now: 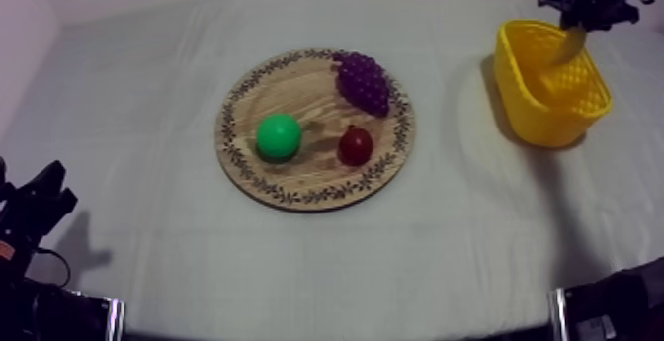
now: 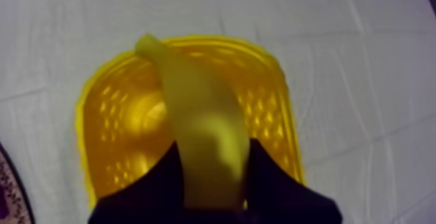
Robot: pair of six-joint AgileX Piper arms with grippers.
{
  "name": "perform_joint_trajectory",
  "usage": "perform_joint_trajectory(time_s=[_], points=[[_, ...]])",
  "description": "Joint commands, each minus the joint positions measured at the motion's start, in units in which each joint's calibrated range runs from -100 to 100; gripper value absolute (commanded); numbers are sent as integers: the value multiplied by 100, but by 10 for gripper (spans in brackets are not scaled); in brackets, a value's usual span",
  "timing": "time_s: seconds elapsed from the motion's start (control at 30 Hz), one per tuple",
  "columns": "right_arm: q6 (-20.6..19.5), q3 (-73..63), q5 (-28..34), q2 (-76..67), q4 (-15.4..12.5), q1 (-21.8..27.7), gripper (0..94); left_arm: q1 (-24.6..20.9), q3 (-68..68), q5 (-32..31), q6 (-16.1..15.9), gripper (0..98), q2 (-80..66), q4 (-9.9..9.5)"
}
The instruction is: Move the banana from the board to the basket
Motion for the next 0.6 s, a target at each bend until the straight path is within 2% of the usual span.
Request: perform_joint_trajectory(time_s=[0.0, 0.1, 0.17, 0.33, 0.4, 0.5, 0.57], points=[[-25, -27, -8, 356, -8, 28, 93, 2, 1, -3, 1, 0, 0, 0], [-33, -65, -95, 633, -30, 91, 97, 2, 1, -3, 1, 0, 0, 0], [-2, -82, -152, 757, -71, 133, 133, 2, 1, -3, 1, 0, 0, 0], [200, 6, -320, 875, -179, 171, 448, 2, 1, -3, 1, 0, 0, 0], [225, 49, -377, 876, -175, 153, 521, 2, 1, -3, 1, 0, 0, 0], [271, 77, -460, 791, -219, 147, 542, 2, 1, -3, 1, 0, 0, 0], [298, 118, -544, 639, -254, 152, 487, 2, 1, -3, 1, 0, 0, 0]])
